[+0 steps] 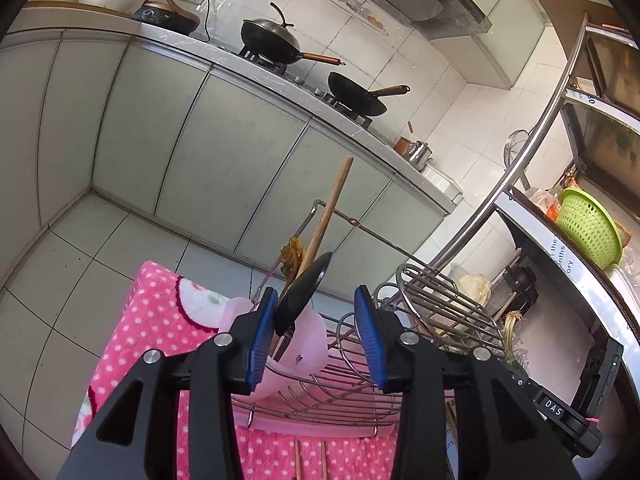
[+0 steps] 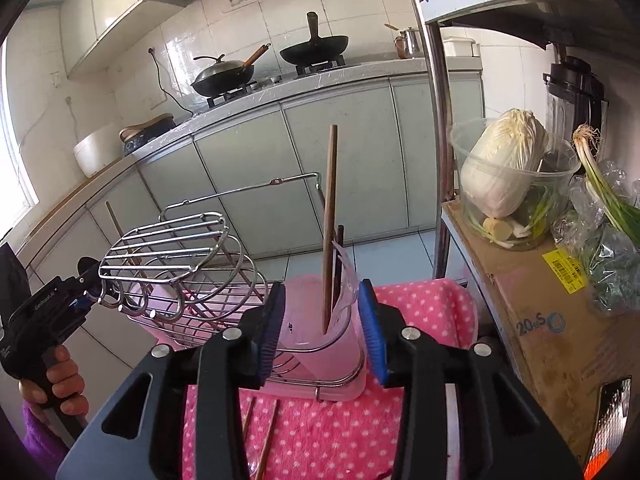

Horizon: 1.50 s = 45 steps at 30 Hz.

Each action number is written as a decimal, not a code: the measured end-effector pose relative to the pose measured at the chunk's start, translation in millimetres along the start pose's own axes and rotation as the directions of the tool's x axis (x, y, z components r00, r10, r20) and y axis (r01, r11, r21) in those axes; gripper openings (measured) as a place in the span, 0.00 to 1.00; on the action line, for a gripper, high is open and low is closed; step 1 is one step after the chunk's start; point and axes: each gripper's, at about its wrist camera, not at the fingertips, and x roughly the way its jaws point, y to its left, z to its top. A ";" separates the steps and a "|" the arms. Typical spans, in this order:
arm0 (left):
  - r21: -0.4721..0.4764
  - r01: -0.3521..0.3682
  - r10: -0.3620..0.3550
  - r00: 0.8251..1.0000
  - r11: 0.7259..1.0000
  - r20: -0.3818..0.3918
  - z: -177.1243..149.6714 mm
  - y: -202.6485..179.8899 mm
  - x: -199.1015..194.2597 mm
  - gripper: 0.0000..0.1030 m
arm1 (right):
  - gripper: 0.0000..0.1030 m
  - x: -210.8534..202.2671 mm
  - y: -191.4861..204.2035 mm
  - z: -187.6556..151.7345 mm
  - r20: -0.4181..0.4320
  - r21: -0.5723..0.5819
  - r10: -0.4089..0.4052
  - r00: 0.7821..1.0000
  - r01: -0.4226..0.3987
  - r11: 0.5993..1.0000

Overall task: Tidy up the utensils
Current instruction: 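Lower the black spoon and clear utensil into the pink cup, open both tools, then move both tools down toward the wooden chopsticks on the cloth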

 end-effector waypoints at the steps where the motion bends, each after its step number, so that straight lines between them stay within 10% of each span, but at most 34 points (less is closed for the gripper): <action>1: -0.002 -0.001 0.001 1.000 1.000 -0.005 0.2 0.4 -0.9 0.38 | 0.39 -1.4 0.5 -1.0 -0.003 -0.002 -0.002 1.000 0.002 1.000; 18: -0.009 -0.014 0.014 1.000 1.000 -0.005 -6.5 11.2 -46.8 0.38 | 0.42 -29.6 14.7 -34.6 -0.037 -0.013 0.028 0.999 -0.028 1.000; 31: 0.115 -0.015 0.033 0.986 0.993 -0.163 -51.8 -11.5 -56.9 0.38 | 0.42 -22.0 28.9 -81.8 -0.143 -0.004 0.054 0.988 -0.055 0.998; 39: 0.149 -0.015 0.064 0.941 0.989 -0.333 -98.6 -14.4 -31.0 0.38 | 0.42 -12.6 25.3 -110.9 -0.210 0.025 0.060 0.976 -0.056 0.998; 45: 0.151 -0.025 0.095 0.873 0.988 -0.478 -134.1 -15.0 2.7 0.34 | 0.42 -4.6 17.2 -124.5 -0.246 0.063 0.078 0.966 -0.065 0.996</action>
